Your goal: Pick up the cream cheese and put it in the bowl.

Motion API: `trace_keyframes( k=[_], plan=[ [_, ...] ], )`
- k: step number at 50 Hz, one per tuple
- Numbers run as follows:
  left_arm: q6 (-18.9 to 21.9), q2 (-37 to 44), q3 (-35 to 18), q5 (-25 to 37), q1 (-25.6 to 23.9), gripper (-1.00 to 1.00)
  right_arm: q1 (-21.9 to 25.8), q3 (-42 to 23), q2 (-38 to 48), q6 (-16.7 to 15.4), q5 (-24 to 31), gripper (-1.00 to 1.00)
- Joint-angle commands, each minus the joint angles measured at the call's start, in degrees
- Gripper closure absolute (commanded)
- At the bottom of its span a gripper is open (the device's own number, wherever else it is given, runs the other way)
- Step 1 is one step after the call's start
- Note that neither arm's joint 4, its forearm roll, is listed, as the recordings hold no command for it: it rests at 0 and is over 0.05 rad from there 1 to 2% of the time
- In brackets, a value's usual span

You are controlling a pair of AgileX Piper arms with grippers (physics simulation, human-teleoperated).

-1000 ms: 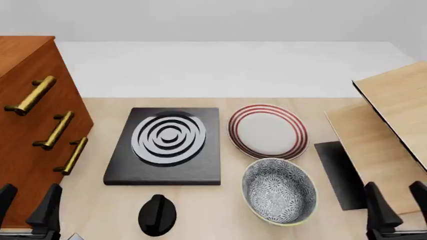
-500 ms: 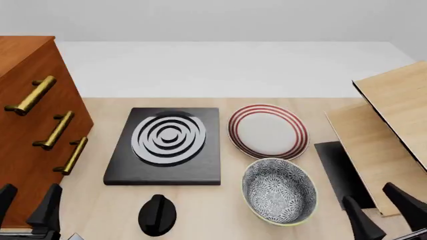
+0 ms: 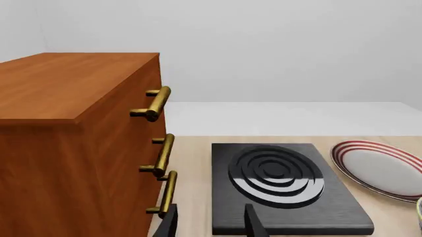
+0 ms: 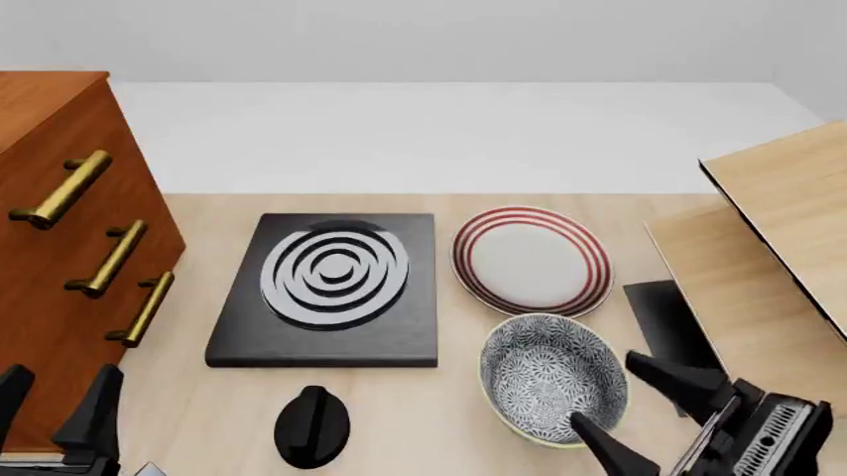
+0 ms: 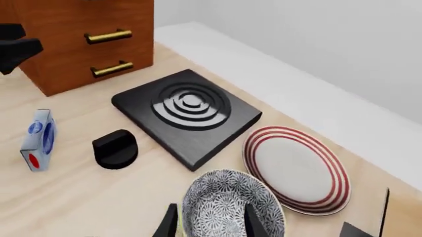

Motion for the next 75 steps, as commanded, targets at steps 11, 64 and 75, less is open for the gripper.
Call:
trace_keyframes(
  k=[11,64,75],
  plan=[
    [0.00,0.00,0.00,0.00,0.00,-1.00,15.54,-4.67,32.41,0.39,-21.33,-1.00],
    [0.00,0.00,0.00,0.00,0.00,-1.00,37.62,-33.83,75.77,4.57,-28.47,-1.00],
    [0.00,0.00,0.00,0.00,0.00,-1.00,39.11,-37.35,81.50,6.05,-29.54,-1.00]
  ],
)
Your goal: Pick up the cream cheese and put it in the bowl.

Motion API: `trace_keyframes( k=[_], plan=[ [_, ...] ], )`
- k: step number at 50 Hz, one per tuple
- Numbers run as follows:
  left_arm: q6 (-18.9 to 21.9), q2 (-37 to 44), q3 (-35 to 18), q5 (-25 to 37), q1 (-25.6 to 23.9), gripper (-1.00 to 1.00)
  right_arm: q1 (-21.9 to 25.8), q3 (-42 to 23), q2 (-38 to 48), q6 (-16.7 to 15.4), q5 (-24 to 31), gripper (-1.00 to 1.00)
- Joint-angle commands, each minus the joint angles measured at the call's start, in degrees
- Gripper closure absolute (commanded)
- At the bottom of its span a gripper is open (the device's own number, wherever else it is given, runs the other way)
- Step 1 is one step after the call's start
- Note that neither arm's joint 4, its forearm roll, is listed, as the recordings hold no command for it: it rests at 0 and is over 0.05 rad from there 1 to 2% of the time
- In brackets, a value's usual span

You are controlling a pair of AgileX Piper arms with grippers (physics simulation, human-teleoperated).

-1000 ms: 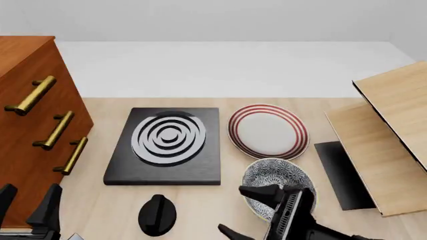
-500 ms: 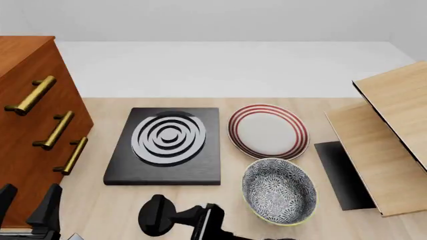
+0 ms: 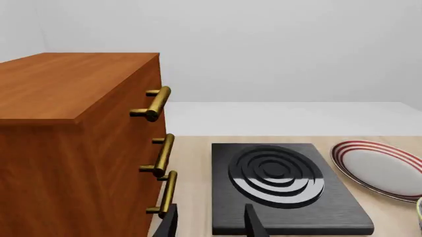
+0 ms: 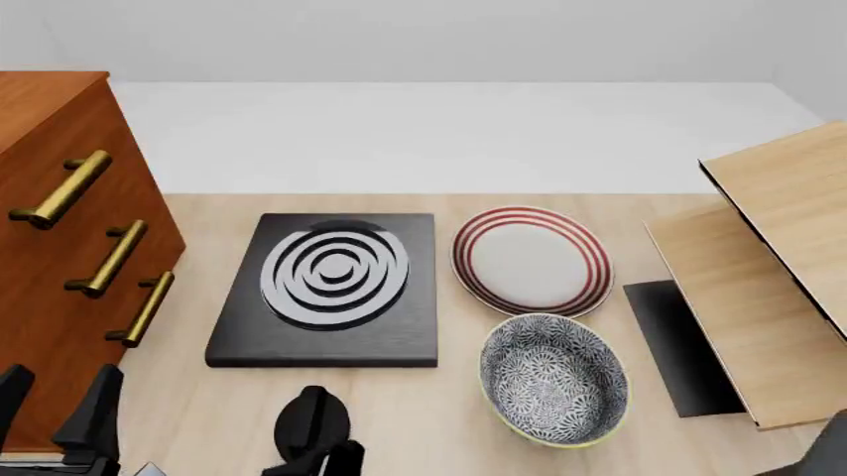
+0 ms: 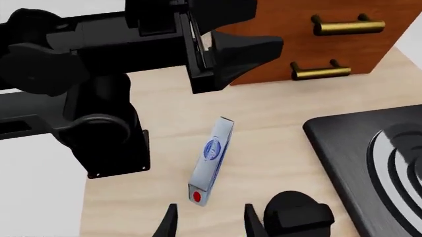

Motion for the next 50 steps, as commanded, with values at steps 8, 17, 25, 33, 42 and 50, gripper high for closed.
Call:
trace_keyframes(
  k=[8,17,25,33,42,50],
  plan=[
    [0.00,0.00,0.00,0.00,0.00,-1.00,1.70,-4.74,7.30,1.45,-1.25,-1.00],
    [0.00,0.00,0.00,0.00,0.00,-1.00,1.91,-6.39,9.15,2.06,-1.33,-1.00],
    [0.00,0.00,0.00,0.00,0.00,-1.00,1.91,-8.37,10.48,2.26,-0.86,-1.00],
    [0.00,0.00,0.00,0.00,0.00,-1.00,1.46,-9.77,11.79,2.53,-0.72,-1.00],
    [0.00,0.00,0.00,0.00,0.00,-1.00,0.87,-10.71,13.59,3.13,-1.03,-1.00],
    [0.00,0.00,0.00,0.00,0.00,-1.00,0.91,-12.08,16.12,4.30,-1.57,-1.00]
  ],
)
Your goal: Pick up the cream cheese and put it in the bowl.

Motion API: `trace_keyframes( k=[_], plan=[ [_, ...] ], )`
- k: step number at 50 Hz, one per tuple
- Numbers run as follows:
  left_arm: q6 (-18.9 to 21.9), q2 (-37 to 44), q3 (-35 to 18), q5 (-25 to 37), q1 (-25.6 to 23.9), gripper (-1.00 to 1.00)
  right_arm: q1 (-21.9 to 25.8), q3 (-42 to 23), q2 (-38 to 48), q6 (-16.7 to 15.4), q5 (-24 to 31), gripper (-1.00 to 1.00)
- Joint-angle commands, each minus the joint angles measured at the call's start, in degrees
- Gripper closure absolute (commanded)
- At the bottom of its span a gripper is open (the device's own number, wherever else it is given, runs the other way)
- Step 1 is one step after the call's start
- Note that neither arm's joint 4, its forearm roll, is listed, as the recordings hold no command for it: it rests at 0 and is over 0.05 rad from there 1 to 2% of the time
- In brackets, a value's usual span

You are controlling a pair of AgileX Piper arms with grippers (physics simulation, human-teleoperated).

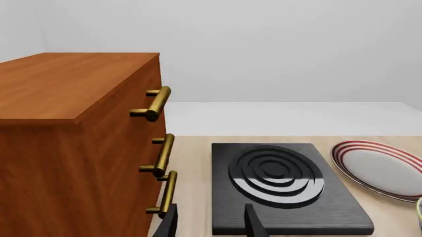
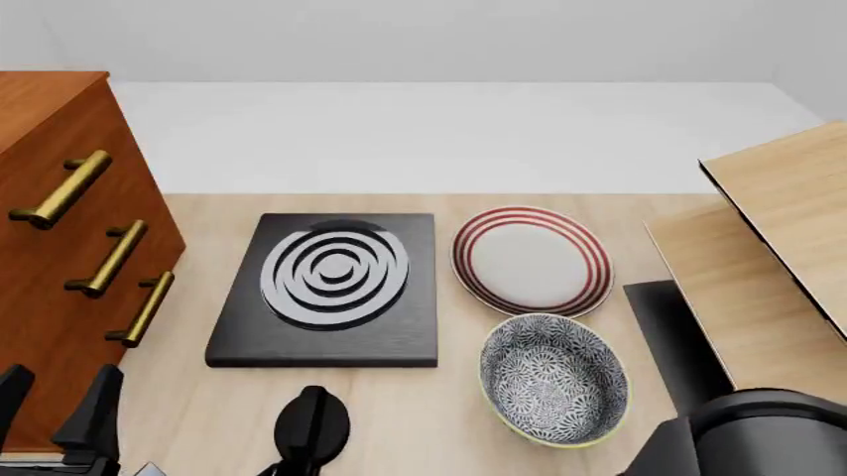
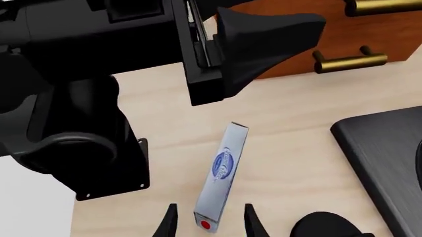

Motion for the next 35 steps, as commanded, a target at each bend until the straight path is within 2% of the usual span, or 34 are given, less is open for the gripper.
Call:
trace_keyframes(
  k=[1,13,31,32,35],
  plan=[
    [0.00,0.00,0.00,0.00,0.00,-1.00,-0.11,-1.97,3.27,1.22,-0.49,-1.00],
    [0.00,0.00,0.00,0.00,0.00,-1.00,0.57,-3.96,7.11,2.92,-1.63,-1.00],
    [0.00,0.00,0.00,0.00,0.00,-1.00,0.95,-4.02,6.91,2.83,-1.36,-1.00],
    [0.00,0.00,0.00,0.00,0.00,-1.00,0.94,-3.92,6.78,2.72,-1.39,1.00],
    [0.00,0.00,0.00,0.00,0.00,-1.00,0.86,-3.66,6.26,2.44,-1.25,1.00]
  ],
)
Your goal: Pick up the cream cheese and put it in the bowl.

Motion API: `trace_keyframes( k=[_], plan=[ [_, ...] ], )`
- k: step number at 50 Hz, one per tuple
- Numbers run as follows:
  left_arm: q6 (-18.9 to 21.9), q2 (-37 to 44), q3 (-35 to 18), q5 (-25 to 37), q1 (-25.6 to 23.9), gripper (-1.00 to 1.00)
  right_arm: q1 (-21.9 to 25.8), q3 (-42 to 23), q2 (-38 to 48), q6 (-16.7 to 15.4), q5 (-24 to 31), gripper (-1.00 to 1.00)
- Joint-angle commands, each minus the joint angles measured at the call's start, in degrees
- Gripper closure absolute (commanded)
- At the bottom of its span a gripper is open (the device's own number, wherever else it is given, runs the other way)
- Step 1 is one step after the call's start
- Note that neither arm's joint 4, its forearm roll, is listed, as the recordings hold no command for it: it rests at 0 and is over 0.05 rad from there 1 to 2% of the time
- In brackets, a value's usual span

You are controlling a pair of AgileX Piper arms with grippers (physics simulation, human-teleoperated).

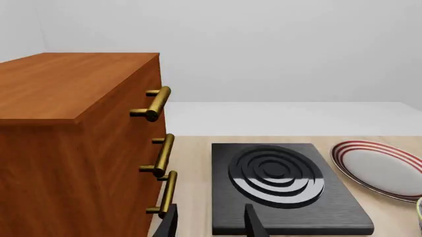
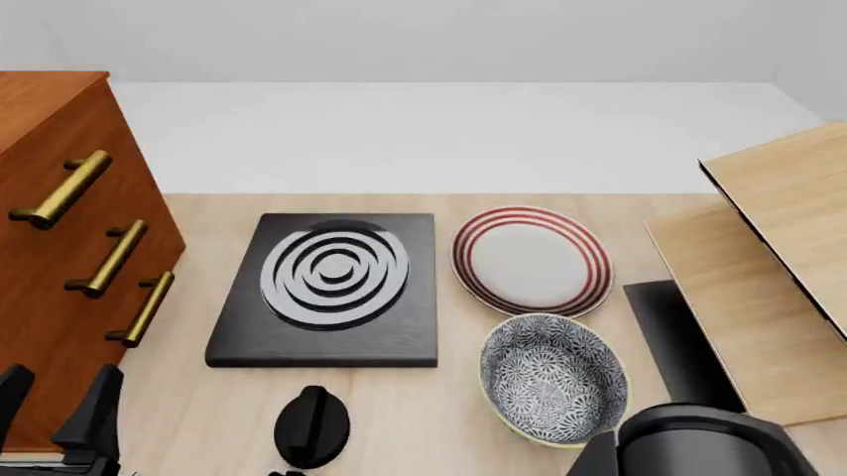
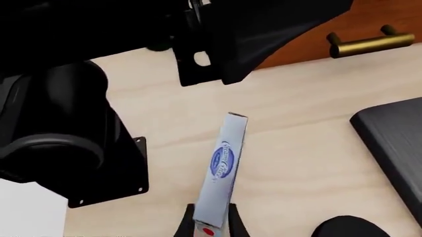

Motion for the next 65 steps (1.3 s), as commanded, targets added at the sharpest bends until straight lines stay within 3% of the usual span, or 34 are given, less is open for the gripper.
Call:
trace_keyframes(
  k=[1,26,48,65],
  plan=[
    [0.00,0.00,0.00,0.00,0.00,-1.00,0.28,0.22,-0.40,-0.16,0.17,1.00],
    [0.00,0.00,0.00,0.00,0.00,-1.00,-0.21,7.19,-12.97,-4.39,1.47,1.00],
    [0.00,0.00,0.00,0.00,0.00,-1.00,1.47,14.60,-19.23,-2.56,-1.00,1.00],
    [0.00,0.00,0.00,0.00,0.00,-1.00,0.93,21.58,-28.56,-3.05,1.95,1.00]
  ],
)
